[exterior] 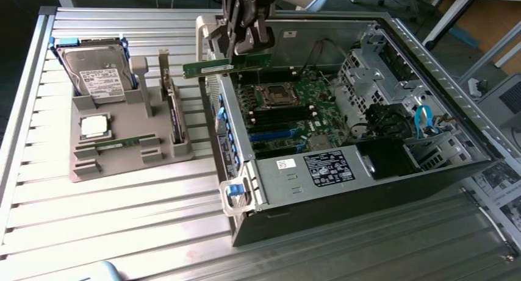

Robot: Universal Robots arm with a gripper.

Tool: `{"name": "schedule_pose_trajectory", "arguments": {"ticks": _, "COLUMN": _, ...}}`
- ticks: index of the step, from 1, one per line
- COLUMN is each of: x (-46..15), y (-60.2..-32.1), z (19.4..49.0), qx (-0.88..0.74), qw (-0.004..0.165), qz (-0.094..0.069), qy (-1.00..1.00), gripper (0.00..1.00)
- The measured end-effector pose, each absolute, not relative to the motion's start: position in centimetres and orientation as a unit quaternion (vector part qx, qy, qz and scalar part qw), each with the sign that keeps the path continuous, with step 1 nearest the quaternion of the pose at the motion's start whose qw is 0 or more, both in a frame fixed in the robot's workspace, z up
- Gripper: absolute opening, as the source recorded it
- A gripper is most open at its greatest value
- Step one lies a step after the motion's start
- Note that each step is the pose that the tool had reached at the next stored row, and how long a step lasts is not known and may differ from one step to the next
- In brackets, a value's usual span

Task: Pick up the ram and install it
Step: 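Pick up the ram and move it above insertion slot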

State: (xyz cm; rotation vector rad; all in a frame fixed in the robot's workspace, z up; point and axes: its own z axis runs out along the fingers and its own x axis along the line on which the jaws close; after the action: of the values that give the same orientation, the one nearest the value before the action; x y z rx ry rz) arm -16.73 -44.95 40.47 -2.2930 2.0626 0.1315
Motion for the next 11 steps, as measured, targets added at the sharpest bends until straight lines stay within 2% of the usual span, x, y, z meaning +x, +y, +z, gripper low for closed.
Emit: {"name": "schedule_pose_trajectory", "arguments": {"ticks": 11, "x": -15.6, "y": -44.9, "z": 40.5, "qx": -0.743, "qw": 0.027, "qz": 0.043, "qy": 0.668, "gripper": 0.12}}
